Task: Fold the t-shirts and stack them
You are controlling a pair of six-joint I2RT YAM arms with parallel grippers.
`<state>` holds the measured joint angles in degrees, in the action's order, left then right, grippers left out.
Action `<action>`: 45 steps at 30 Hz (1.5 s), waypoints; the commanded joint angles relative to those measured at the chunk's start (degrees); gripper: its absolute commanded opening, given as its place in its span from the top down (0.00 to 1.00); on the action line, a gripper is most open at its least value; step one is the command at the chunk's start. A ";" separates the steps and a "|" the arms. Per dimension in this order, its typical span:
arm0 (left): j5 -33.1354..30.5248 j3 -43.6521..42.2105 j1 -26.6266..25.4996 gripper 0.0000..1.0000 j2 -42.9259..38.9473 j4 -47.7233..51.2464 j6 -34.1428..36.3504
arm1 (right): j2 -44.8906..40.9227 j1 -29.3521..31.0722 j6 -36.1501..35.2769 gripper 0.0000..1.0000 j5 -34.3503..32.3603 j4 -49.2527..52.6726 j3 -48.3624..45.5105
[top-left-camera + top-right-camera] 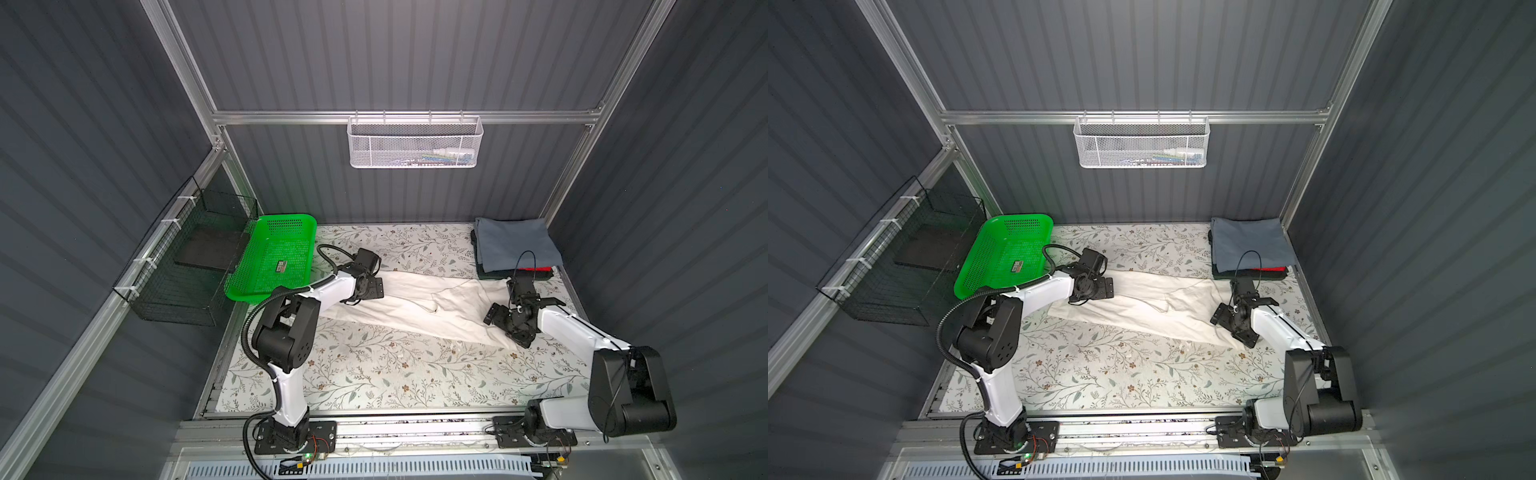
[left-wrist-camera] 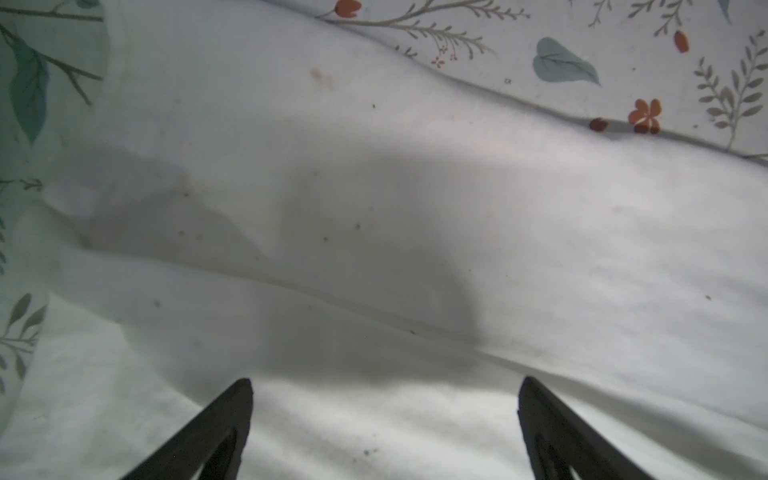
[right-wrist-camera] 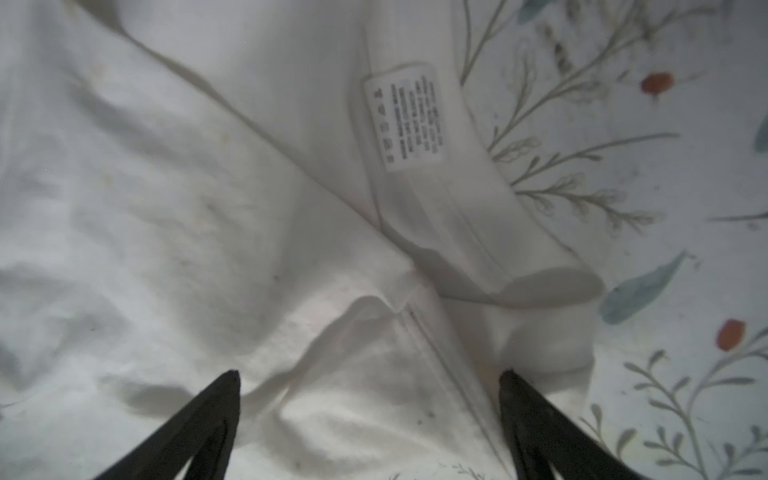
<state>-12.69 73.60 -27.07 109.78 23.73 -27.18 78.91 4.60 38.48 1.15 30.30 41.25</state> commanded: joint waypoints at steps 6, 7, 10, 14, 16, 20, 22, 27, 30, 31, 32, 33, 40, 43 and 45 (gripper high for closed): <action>0.39 0.17 1.53 0.00 2.52 0.89 -1.37 | 2.74 -2.03 2.38 0.09 2.86 -4.29 -2.75; 0.38 -0.09 1.96 0.00 2.51 0.75 -1.39 | 2.74 -2.10 2.62 0.12 2.89 -4.54 -3.05; 0.12 -0.82 3.41 0.00 2.54 0.78 -1.28 | 2.65 -2.64 3.15 0.17 3.09 -5.66 -4.02; 0.14 -2.01 5.55 0.00 2.59 0.38 -1.08 | 2.88 -3.41 3.27 0.26 3.42 -6.17 -4.51; 0.13 -2.40 6.27 0.00 2.80 0.29 -1.10 | 2.94 -3.58 3.36 0.28 3.34 -6.29 -4.60; 0.05 -3.12 7.02 0.00 3.47 0.17 -1.12 | 3.09 -3.74 3.29 0.32 3.12 -6.09 -4.62; -0.42 -3.52 7.29 0.00 3.47 0.31 -1.12 | 3.10 -3.89 3.19 0.32 2.77 -5.66 -4.52; -1.95 -5.47 7.85 0.00 2.28 0.62 -1.36 | 2.49 -4.07 3.09 0.38 2.29 -5.33 -4.63; -3.10 -7.49 7.82 0.00 0.56 1.14 -1.67 | 2.61 -4.14 2.68 0.36 1.69 -4.29 -3.67; -3.18 -8.51 7.84 0.00 -0.17 1.10 -1.82 | 2.45 -4.14 2.42 0.36 1.33 -3.81 -3.11; -3.14 -9.67 7.82 0.00 -1.12 1.06 -2.38 | 2.12 -4.08 2.05 0.35 0.96 -3.36 -2.68; -2.92 -10.59 7.82 0.00 -1.98 0.82 -2.57 | 1.79 -4.07 1.69 0.33 0.53 -2.95 -2.18; -1.21 -19.93 7.56 0.00 -9.84 1.67 -6.44 | -2.10 -0.71 -0.71 0.19 -7.89 4.12 3.58; -1.18 -24.15 7.32 0.00 -14.40 2.32 -8.83 | -2.22 3.81 -0.39 0.19 -11.57 6.34 6.27; -1.09 -26.43 7.13 0.00 -17.28 3.04 -10.56 | -1.19 7.33 0.37 0.24 -12.45 6.50 7.74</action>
<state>-15.27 50.89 -19.88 94.89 20.51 -33.32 77.10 8.03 38.81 -6.66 33.17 46.81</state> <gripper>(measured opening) 0.997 0.773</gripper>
